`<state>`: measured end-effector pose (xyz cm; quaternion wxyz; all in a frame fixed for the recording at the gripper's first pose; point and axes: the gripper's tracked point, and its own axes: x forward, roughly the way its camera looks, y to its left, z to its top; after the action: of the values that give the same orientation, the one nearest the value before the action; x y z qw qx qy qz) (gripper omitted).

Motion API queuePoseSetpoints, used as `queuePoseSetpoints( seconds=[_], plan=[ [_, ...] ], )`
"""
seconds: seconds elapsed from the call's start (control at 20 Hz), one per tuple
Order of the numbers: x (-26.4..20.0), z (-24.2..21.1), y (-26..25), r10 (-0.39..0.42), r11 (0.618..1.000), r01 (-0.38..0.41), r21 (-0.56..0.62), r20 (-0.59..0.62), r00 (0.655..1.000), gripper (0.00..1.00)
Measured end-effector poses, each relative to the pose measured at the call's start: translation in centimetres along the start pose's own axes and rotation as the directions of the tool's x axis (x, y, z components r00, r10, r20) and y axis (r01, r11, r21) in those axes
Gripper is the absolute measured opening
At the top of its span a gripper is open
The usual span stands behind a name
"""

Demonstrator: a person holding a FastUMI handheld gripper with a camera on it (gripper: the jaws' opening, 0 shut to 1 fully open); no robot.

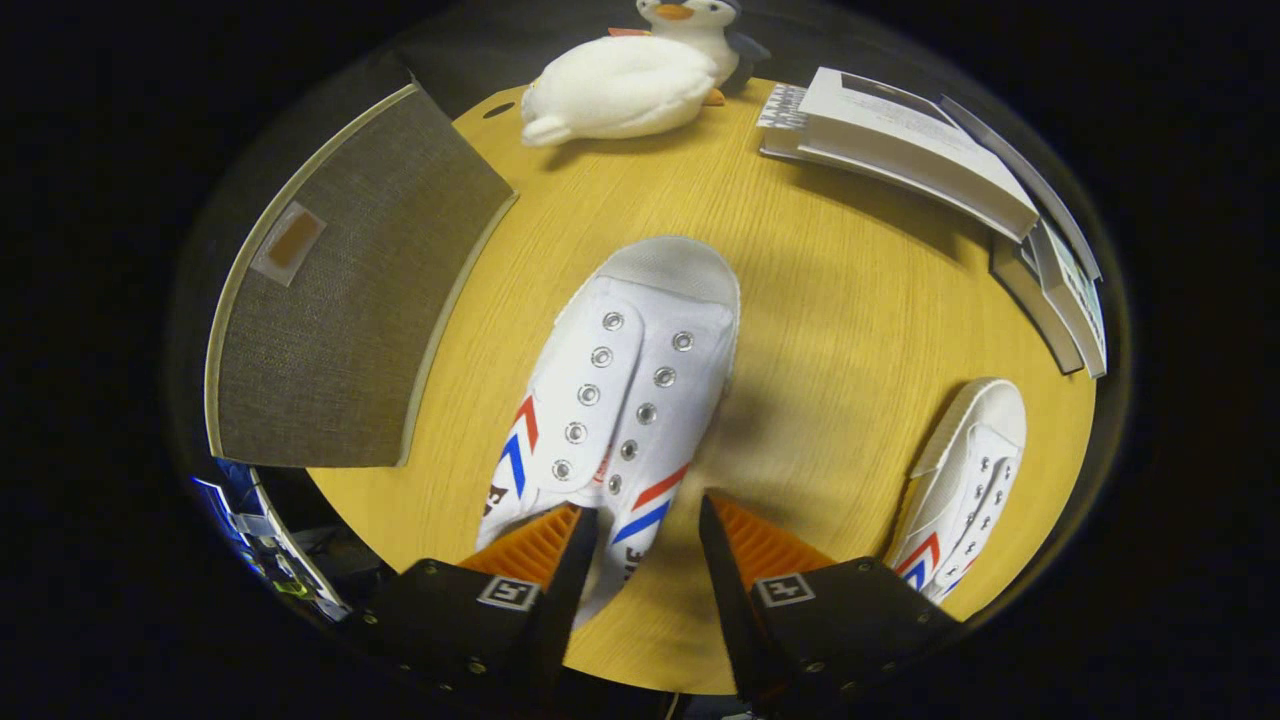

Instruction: Open the storage box then place both shoes into the box .Put the left shoe in first, then the right shoe, with the right side of both shoes facing outward in a uniform manner.

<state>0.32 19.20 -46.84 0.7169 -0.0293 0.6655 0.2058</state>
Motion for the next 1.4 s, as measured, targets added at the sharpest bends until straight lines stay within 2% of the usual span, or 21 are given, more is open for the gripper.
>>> queuePoseSetpoints(
  seconds=[0.05, 0.1, 0.15, 0.2, 0.25, 0.35, 0.7, 1.15, 1.4],
  plan=[
    [0.0, 0.2, 0.0, 0.004, 1.0, -0.004, 0.01, 0.002, 1.0, 0.29],
    [0.0, 0.1, -0.3, 0.007, 1.0, -0.007, 0.023, 0.005, 1.0, 0.28],
    [-0.5, 0.2, -0.2, 0.023, 0.998, -0.024, 0.065, 0.01, 1.0, 0.14],
    [-1.2, 0.3, -0.6, 0.047, 0.99, -0.048, 0.129, 0.011, 0.999, 0.14],
    [-0.6, -0.1, -0.2, 0.081, 0.981, -0.08, 0.174, 0.004, 0.997, 0.05],
    [-1.2, 0.1, -0.1, 0.129, 0.964, -0.126, 0.232, 0.004, 0.992, 0.04],
    [-5.0, 0.2, 1.2, 0.182, 0.944, -0.172, 0.282, -0.01, 0.983, 0.04],
    [-13.4, 3.2, 3.5, 0.145, 0.975, -0.153, 0.164, 0.058, 0.988, 0.04],
    [-17.3, 5.4, 5.7, 0.158, 0.978, -0.17, 0.119, 0.103, 0.982, 0.04]
  ],
)
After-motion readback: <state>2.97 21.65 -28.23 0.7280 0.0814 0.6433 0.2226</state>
